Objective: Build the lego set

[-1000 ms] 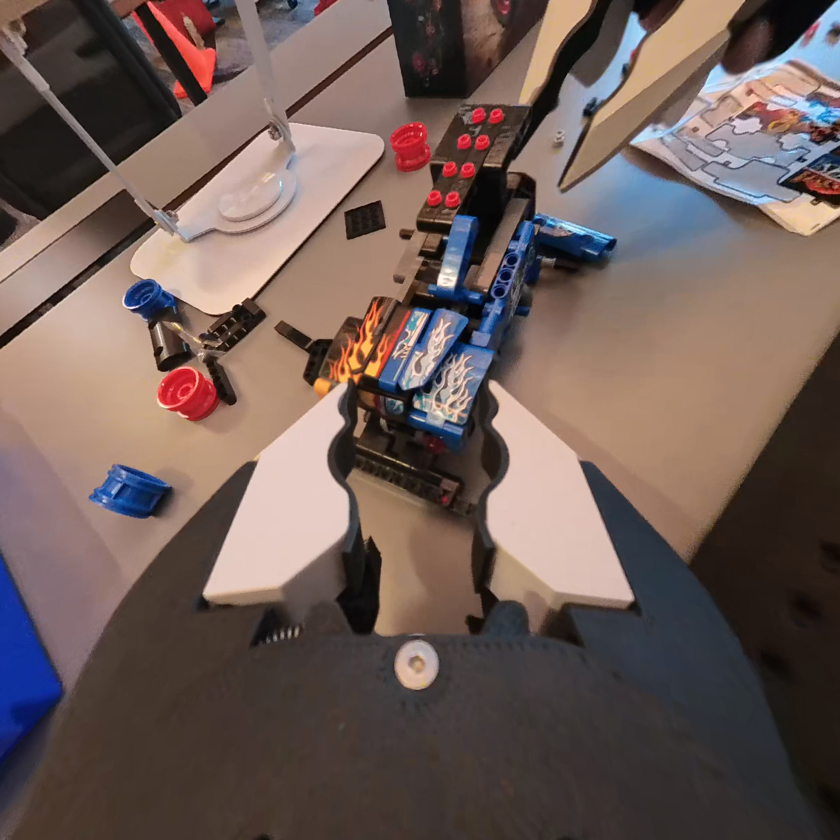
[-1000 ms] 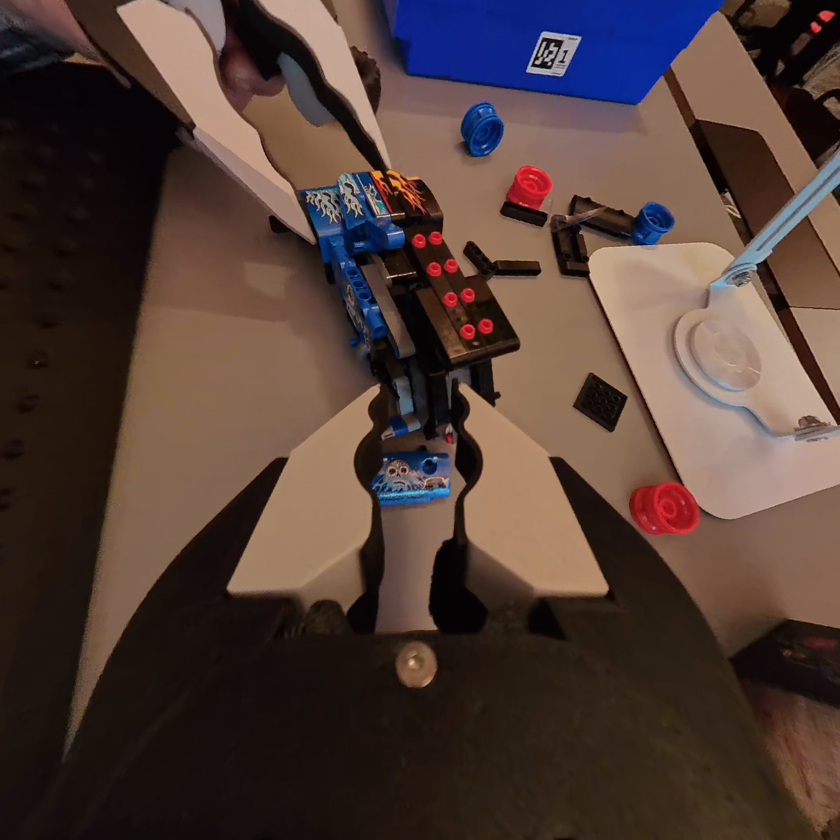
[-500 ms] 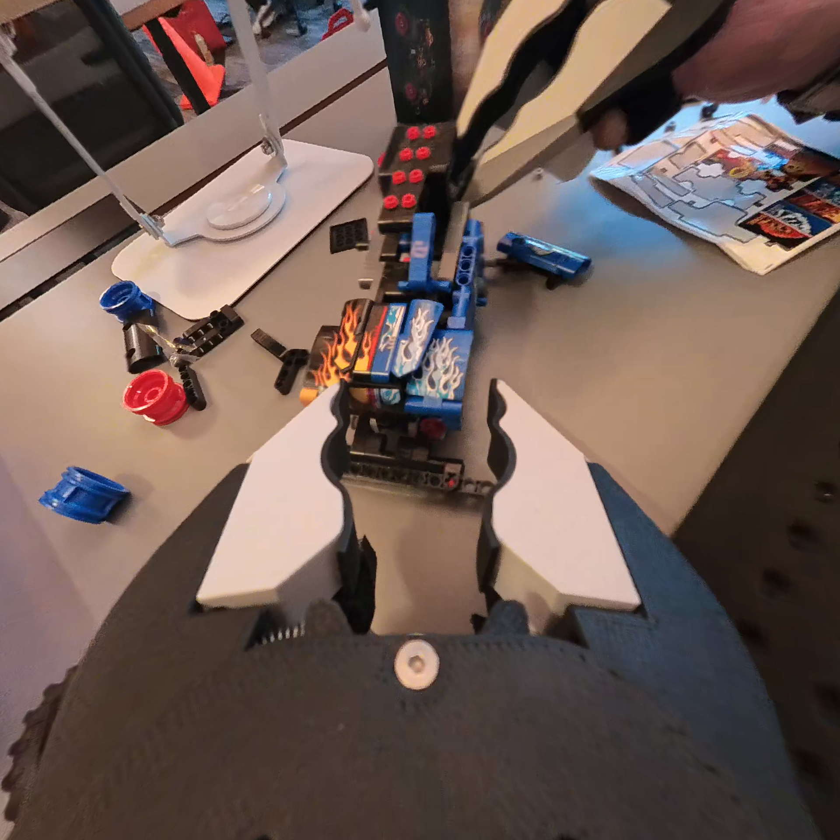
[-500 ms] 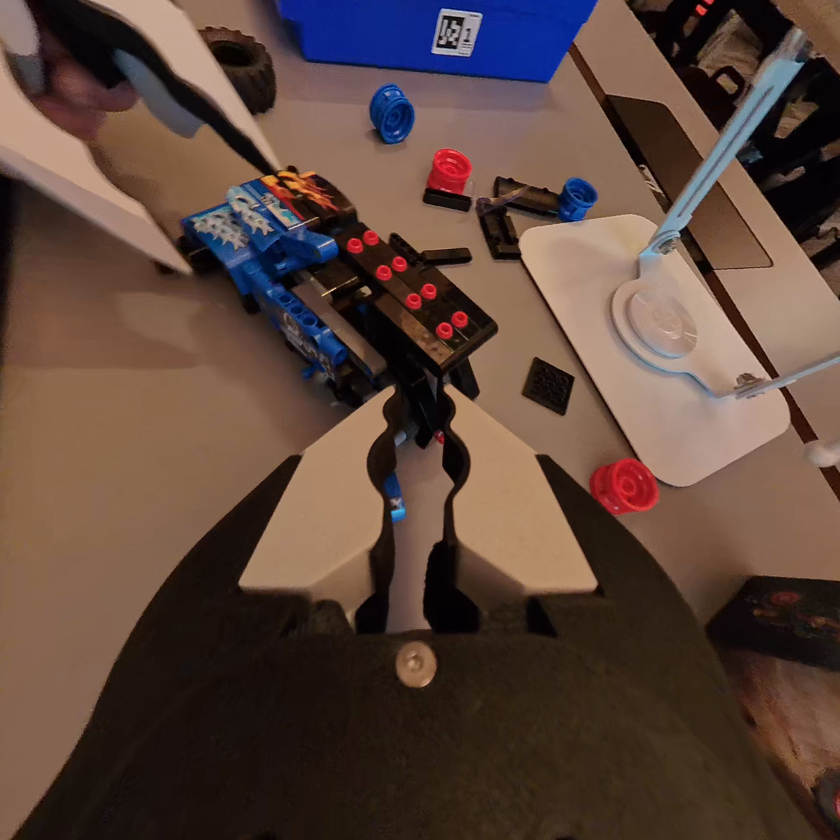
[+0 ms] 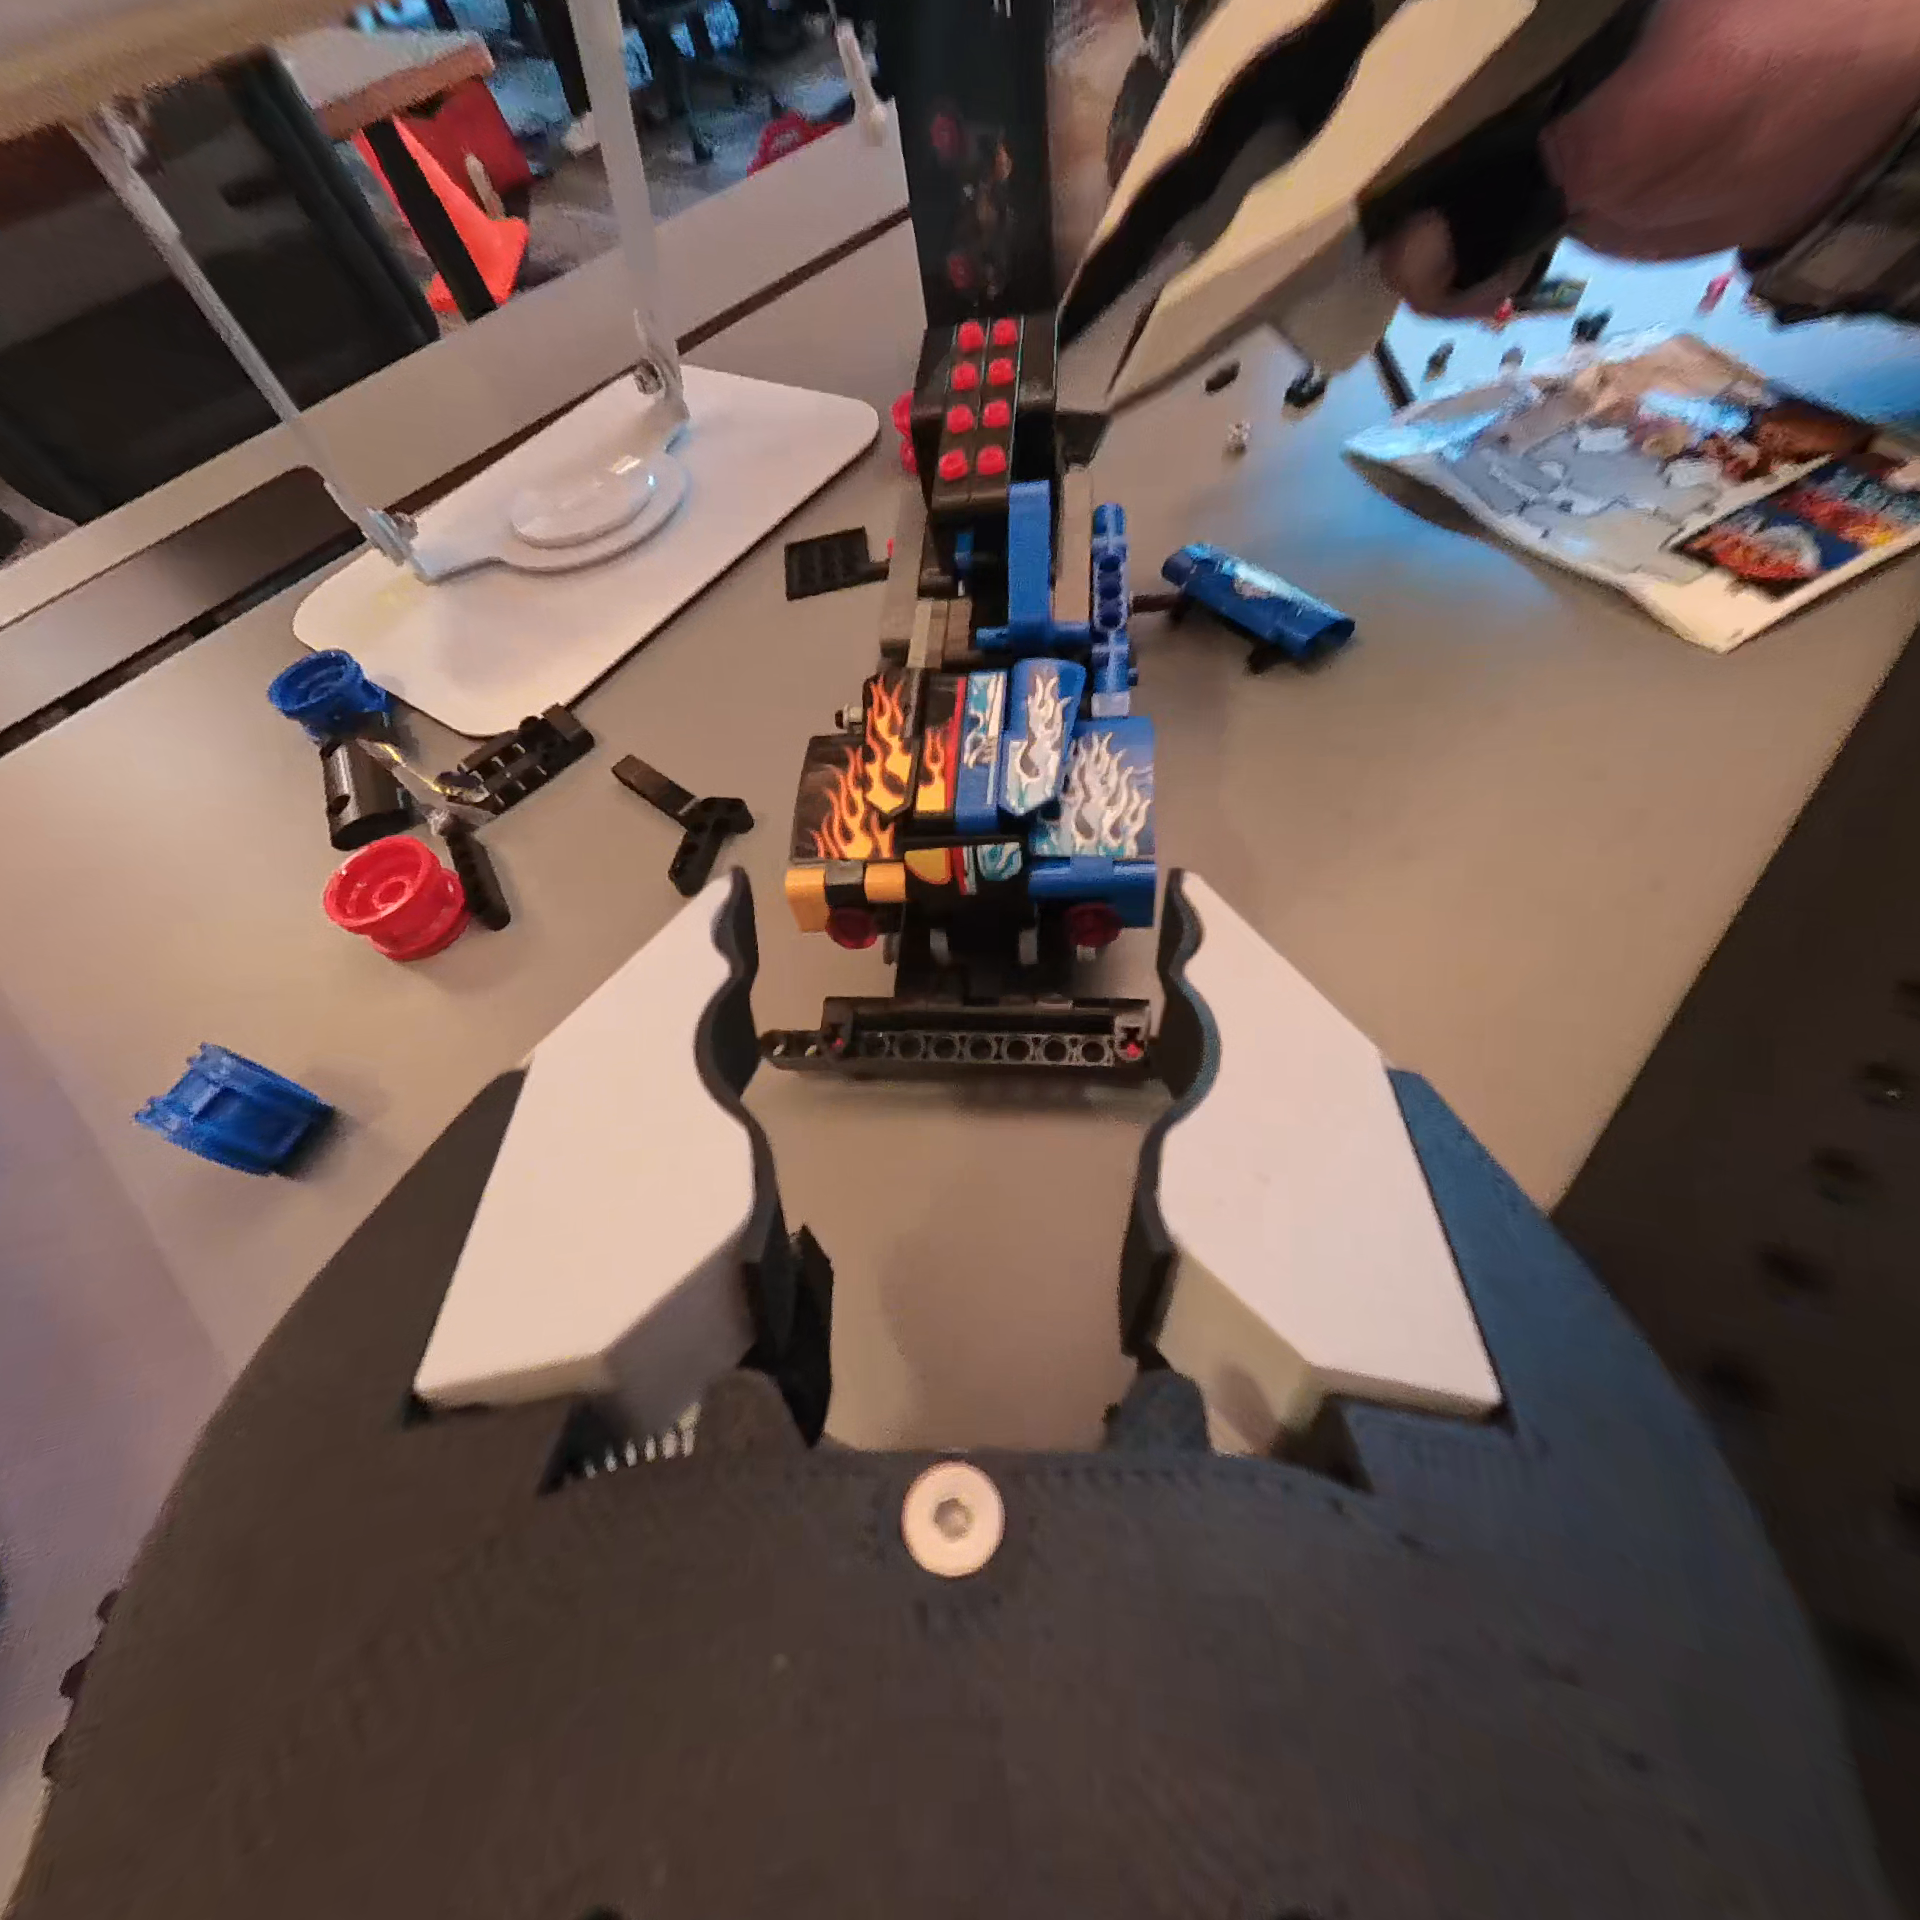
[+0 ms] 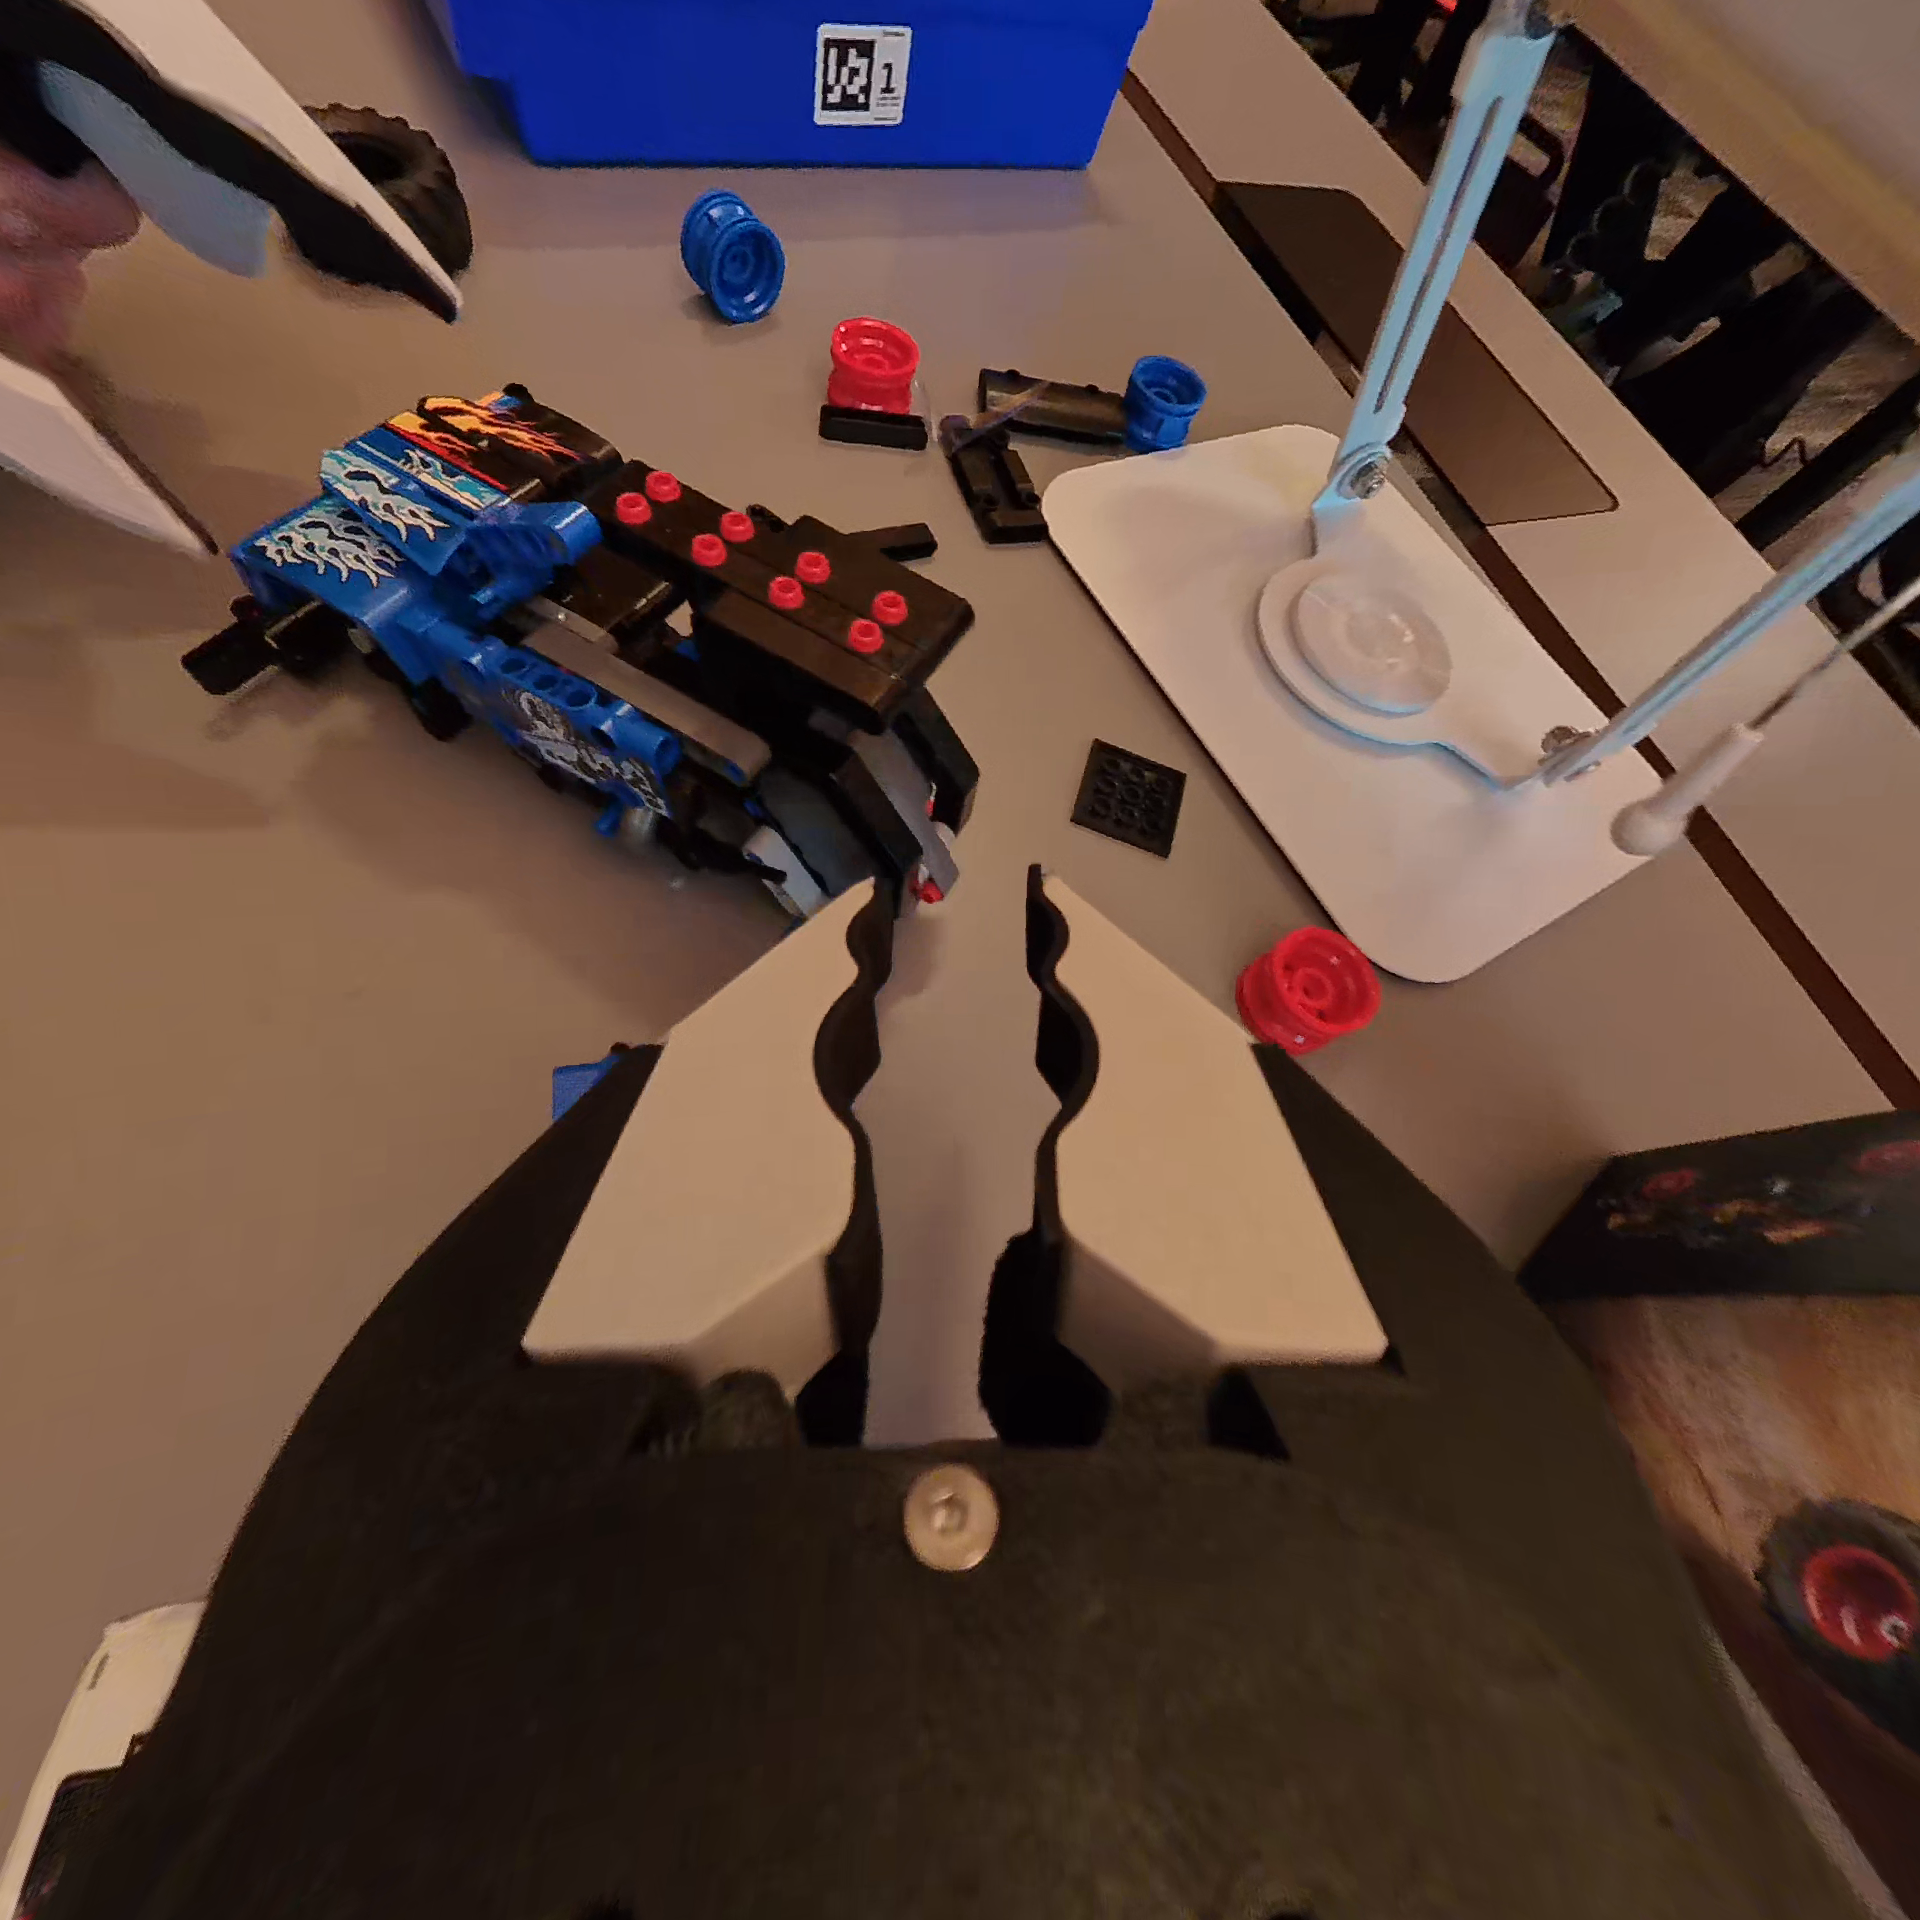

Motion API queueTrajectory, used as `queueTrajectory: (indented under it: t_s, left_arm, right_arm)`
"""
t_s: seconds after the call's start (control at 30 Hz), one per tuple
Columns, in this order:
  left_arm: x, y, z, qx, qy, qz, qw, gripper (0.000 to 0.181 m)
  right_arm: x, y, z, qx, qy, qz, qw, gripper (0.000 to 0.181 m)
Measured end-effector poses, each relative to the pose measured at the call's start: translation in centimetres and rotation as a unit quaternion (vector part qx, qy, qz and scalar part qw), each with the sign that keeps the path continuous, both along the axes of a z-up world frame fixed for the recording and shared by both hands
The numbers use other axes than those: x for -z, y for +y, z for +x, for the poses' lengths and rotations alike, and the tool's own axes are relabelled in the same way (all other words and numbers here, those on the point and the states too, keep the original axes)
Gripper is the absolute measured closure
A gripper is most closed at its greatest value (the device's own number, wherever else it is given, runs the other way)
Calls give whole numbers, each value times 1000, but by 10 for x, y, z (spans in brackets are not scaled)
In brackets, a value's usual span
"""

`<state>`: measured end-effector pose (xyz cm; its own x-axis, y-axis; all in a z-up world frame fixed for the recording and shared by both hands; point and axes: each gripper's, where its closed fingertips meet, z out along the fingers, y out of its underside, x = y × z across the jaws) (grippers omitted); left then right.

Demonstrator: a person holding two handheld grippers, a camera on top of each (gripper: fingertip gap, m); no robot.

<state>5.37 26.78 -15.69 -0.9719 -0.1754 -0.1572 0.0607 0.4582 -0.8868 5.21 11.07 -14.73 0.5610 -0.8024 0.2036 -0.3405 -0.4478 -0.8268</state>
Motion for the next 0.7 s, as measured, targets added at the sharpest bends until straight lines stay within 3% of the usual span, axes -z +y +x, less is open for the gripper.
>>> queueTrajectory:
  t_s: [0.37,0.47,0.7]
  left_arm:
    - [17,0,5,-1,11,29,1000,105]
    - [16,2,10,-17,3,29,999,118]
    - [5,4,14,-29,9,-5,1000,113]
  right_arm:
    - [-5,-27,-4,18,4,17,1000,156]
    - [0,-26,-5,15,14,13,1000,155]
    - [1,-23,-8,6,20,11,1000,155]
